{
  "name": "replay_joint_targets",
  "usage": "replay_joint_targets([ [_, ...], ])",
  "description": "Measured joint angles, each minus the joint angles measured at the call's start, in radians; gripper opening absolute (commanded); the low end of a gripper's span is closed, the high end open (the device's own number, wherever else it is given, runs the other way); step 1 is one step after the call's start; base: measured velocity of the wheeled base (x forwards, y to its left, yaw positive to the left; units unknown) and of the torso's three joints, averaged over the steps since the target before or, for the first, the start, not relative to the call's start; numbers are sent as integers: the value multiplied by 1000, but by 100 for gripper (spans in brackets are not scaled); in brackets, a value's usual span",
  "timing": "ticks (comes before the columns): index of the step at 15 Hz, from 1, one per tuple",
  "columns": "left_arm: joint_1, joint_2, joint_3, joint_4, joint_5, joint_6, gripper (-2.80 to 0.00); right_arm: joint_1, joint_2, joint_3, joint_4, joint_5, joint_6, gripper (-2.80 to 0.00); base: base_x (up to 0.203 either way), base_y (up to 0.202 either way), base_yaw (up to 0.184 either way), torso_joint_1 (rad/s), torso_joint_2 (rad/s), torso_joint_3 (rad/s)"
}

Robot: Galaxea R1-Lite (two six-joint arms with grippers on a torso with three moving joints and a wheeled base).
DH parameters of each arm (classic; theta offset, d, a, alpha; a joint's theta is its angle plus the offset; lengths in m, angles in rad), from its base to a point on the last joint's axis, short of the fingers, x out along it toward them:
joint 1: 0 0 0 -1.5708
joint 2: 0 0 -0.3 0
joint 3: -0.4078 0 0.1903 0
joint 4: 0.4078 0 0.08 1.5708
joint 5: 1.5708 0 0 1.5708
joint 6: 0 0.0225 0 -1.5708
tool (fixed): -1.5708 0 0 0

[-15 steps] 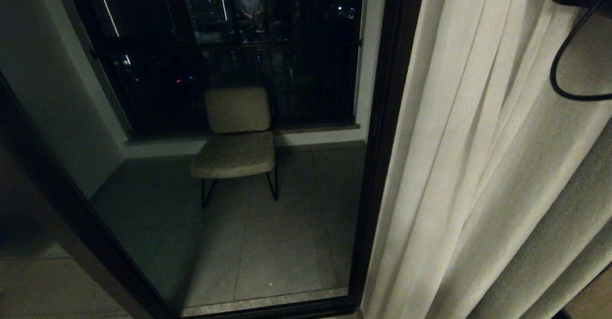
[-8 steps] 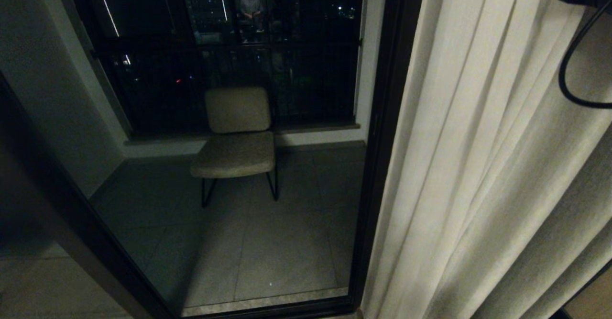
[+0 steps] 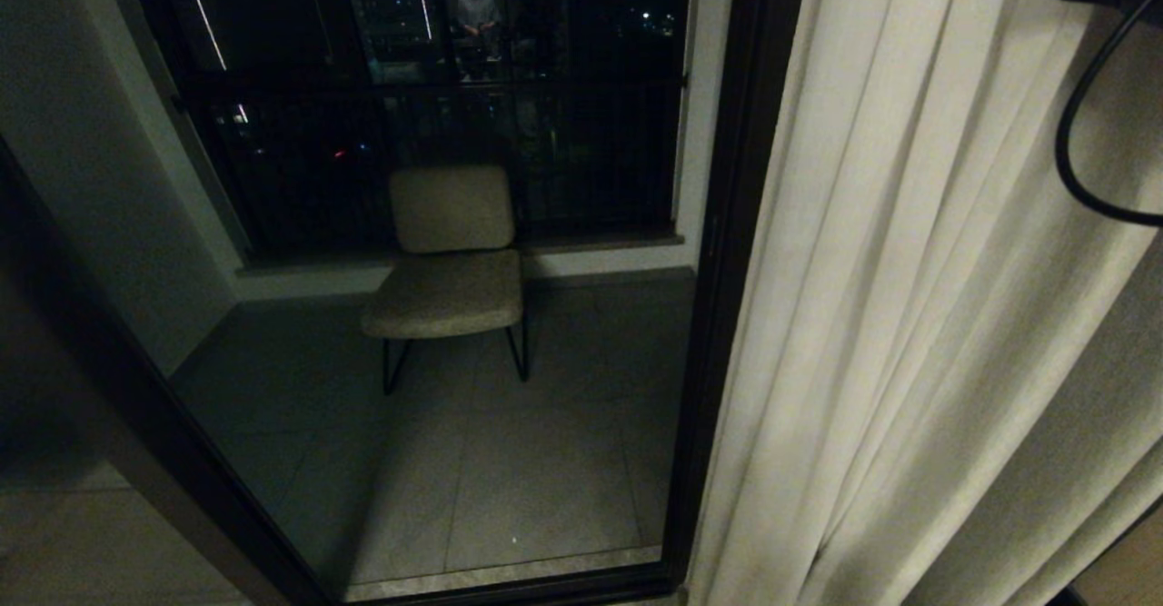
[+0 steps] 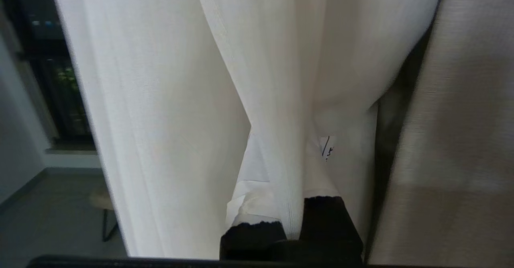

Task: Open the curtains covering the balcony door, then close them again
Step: Close the inner curtains on both sides

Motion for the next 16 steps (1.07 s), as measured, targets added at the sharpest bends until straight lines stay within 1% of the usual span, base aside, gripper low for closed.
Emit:
replay_joint_targets([
  [5,0,0,0,0,0,0,-280,50,10,-14,-2,0,2,-280,0,0,0,0,0,0],
  [8,0,0,0,0,0,0,-280,76,23,-14,-42,-1,3,-280,0,0,0,0,0,0],
  [10,0,0,0,0,0,0,-280,81,32,-12,-52,-4,3,-280,0,0,0,0,0,0],
  [13,0,0,0,0,0,0,-280,83,35,-3,-52,-33,12,-280,0,0,0,0,0,0],
  [16,0,0,0,0,0,0,-280,83,37,-2,-50,-34,19,-280,0,0,0,0,0,0],
])
